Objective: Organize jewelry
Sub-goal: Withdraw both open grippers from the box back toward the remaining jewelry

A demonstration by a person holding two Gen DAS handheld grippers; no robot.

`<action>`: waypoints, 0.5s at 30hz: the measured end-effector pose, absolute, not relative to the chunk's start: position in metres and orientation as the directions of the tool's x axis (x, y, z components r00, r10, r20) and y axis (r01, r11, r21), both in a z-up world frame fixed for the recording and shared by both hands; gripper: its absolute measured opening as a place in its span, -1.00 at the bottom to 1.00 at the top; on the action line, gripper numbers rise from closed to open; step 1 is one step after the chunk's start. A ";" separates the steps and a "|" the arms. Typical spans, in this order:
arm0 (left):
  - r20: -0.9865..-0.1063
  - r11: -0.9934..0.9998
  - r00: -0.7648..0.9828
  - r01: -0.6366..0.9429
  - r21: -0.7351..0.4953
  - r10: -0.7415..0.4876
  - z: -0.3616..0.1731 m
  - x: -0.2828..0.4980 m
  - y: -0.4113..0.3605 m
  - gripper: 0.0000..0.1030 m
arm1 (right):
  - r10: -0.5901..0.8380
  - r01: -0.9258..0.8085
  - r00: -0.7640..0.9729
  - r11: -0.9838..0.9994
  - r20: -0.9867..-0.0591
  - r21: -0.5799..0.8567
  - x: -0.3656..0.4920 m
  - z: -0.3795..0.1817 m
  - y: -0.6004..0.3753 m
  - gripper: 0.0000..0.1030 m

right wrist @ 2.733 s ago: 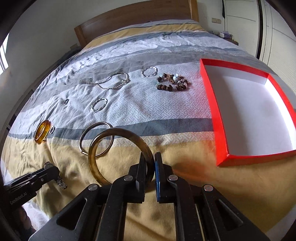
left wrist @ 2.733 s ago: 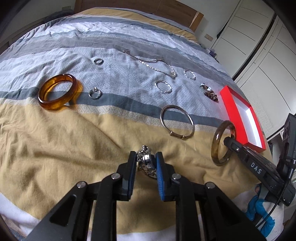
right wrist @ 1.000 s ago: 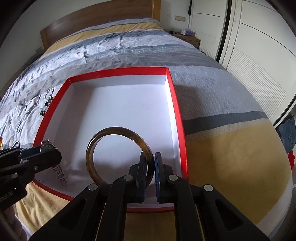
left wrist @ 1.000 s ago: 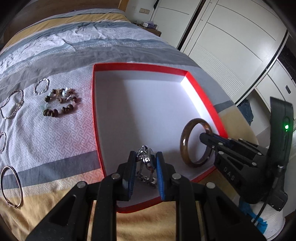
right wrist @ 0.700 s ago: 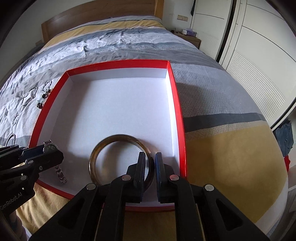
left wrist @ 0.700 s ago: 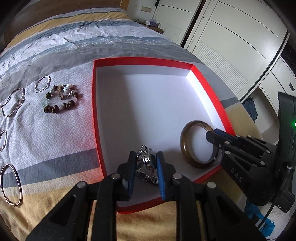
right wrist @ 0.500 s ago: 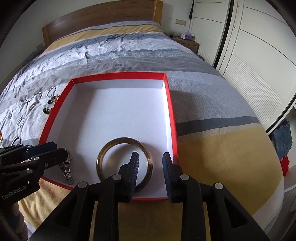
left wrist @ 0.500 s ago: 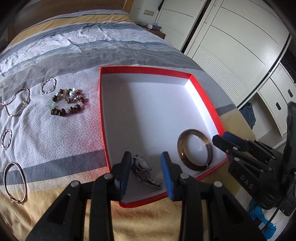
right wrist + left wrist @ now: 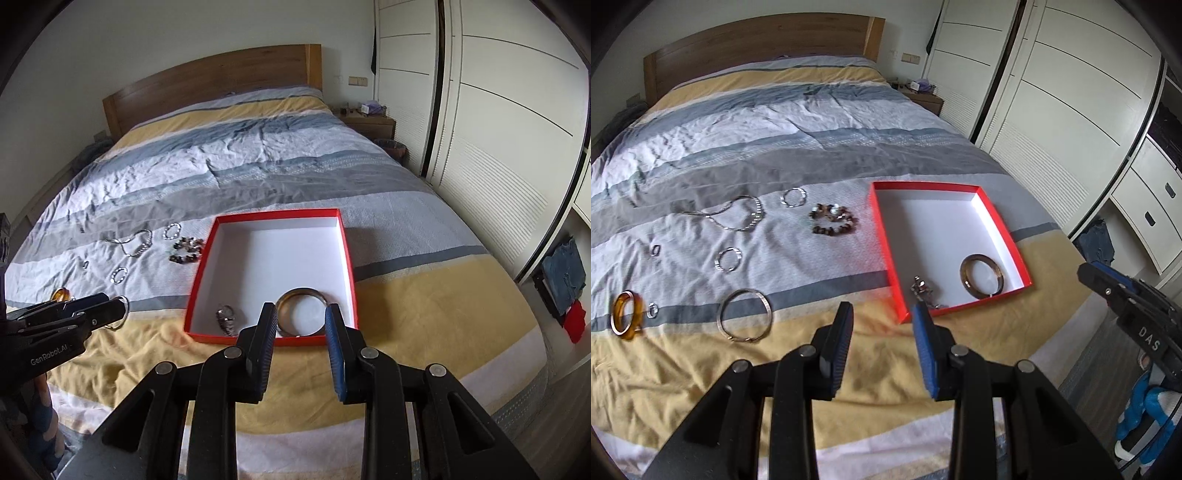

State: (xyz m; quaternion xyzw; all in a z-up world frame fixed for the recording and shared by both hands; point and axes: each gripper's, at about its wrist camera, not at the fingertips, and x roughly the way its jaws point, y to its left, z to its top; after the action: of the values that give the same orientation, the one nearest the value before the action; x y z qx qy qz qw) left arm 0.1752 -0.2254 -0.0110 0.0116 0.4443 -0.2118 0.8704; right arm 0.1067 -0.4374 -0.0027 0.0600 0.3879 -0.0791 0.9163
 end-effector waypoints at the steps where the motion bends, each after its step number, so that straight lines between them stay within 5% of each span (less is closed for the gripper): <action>1: -0.774 0.918 0.532 0.366 -0.154 -0.343 -0.005 0.168 -0.213 -0.39 | -0.089 0.183 0.694 0.982 -0.714 0.055 0.101 0.003 -0.431 -0.48; 15: -0.668 0.986 0.726 0.153 -0.072 -0.161 0.089 0.081 -0.020 -0.39 | 0.014 0.049 0.809 0.994 -0.588 0.092 0.010 0.092 -0.335 -0.48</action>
State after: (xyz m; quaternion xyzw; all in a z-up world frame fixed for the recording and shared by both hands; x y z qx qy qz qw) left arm 0.0815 -0.0198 0.0894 -0.0059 0.3600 -0.0846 0.9291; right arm 0.0099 -0.3346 0.0922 0.0516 0.3092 -0.0092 0.9496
